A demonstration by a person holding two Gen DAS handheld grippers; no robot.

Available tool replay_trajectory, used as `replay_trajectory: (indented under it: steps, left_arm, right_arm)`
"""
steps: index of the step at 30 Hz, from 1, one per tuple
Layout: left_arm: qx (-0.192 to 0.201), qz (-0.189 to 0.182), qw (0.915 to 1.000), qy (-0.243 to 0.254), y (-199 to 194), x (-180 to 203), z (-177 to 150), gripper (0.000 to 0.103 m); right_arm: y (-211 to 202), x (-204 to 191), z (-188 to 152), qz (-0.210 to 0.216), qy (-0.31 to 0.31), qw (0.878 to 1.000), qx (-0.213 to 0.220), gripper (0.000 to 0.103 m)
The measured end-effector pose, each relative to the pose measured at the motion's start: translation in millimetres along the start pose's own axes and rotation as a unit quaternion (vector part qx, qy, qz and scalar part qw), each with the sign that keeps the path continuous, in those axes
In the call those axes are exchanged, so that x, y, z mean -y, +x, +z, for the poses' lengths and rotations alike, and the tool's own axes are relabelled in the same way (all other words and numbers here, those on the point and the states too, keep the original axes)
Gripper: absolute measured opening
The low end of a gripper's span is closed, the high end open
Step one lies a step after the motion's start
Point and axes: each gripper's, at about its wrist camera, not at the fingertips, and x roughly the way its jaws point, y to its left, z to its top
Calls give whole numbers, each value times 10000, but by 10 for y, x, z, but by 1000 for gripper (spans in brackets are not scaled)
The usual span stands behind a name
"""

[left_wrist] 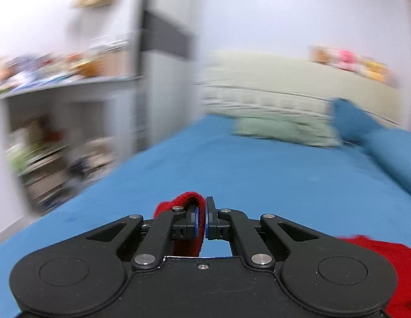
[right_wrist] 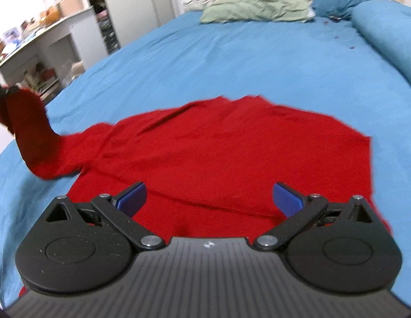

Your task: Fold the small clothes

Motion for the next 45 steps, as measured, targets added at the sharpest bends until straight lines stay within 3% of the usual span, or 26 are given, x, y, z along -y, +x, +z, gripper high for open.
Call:
replay_trajectory:
  steps: [3,7,10,14,16,19,20,22,23,24,26,29,33,37,39,45]
  left_arm:
    - [-22,-813,9958,415,72,757,18,3]
    - [-336,-1500,9849,797,201,1559,-306,4]
    - [-836,-1718,9764,1004,347,1934,-716,4]
    - [-1606,-1681,9659,1138,565,2125,-1280,4]
    - [-1770,-1609,9641,1149,620,2124,-1466,4]
    - [-1638,-1576,9668,1170,588,2079,-1471,4]
    - [-1640,-1599,9670,1112,563,2046,-1439,11]
    - [-1584,-1717,9673,990,453,1974,-1378,38]
    - [-1509,-1723,9687,958,380,1903,-1337,59]
    - [-1405,-1669,9711,970,290,1822,-1318,71]
    - [-1261,-1488,9759,977,108,1613,-1253,76]
    - [-1384,-1194,9804,733,-10,1260,-1235,76]
    - [-1538,-582,9846,596,-30,876,-1325,75]
    - [-1770,-340,9829,381,13,676,-1427,75]
    - [-1762,-233,9832,413,-6,641,-1434,75]
    - [-1730,-170,9843,302,9,577,-1450,75]
  right_arm:
    - [-128,138,72,-189,53,9997,159,103]
    - [-246,337,122,-432,132,9985,309,103]
    - [-263,480,89,-571,206,9978,273,103]
    - [-212,588,-12,-668,251,9974,111,103]
    - [-173,591,-69,-667,232,9975,14,103]
    - [-134,541,-141,-650,105,9978,-66,103]
    - [-122,526,-148,-640,63,9979,-78,103]
    - [-106,495,-136,-615,-3,9981,-62,103]
    - [-105,479,-109,-590,-20,9983,-33,103]
    - [-98,465,-73,-558,-32,9984,-1,103]
    - [-96,413,21,-486,-108,9987,91,103]
    - [-25,251,116,-372,-349,9987,61,103]
    - [202,-166,125,-219,-1155,9930,-88,103]
    - [476,-641,91,-373,-2406,9699,-24,103]
    - [615,-880,44,-468,-3218,9456,36,102]
    - [970,-1269,-181,-678,-5269,8470,198,79]
